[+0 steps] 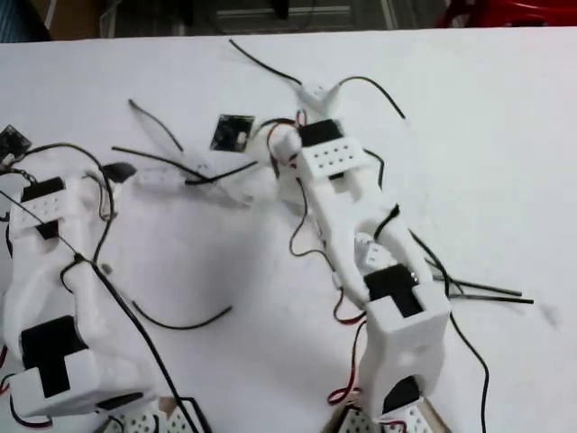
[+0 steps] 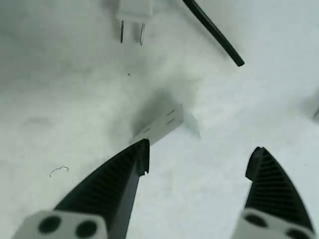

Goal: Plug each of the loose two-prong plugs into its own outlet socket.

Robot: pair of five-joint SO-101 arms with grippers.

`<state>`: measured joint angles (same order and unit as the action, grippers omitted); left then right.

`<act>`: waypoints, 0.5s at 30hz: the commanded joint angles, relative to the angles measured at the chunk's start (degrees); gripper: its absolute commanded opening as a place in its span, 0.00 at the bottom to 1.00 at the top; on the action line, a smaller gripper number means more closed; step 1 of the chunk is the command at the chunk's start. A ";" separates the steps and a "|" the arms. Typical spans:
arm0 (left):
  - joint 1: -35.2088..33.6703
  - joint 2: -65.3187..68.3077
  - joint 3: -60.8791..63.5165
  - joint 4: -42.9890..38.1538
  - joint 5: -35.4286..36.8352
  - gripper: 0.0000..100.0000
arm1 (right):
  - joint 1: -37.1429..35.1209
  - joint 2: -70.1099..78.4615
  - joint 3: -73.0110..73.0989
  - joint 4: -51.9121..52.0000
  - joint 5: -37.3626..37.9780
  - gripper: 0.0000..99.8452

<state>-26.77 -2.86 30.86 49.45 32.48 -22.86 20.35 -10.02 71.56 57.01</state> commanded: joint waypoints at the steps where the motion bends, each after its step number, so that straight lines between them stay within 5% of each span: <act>1: 0.40 -2.86 -0.53 -0.79 0.18 0.40 | -0.31 1.71 -1.05 -3.38 -1.23 0.31; 7: 0.40 -2.86 -0.53 -0.79 0.18 0.40 | 4.18 9.89 -0.09 -14.55 -4.31 0.29; 12: 0.57 -2.86 -0.53 -0.79 0.18 0.40 | 3.82 10.07 -0.44 -13.76 -5.19 0.11; 15: 0.57 -2.86 -0.88 -0.79 0.18 0.40 | 2.68 9.01 -2.73 -10.24 -8.18 0.11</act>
<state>-26.77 -2.86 30.86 49.45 32.48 -19.43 31.52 -9.76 58.81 51.74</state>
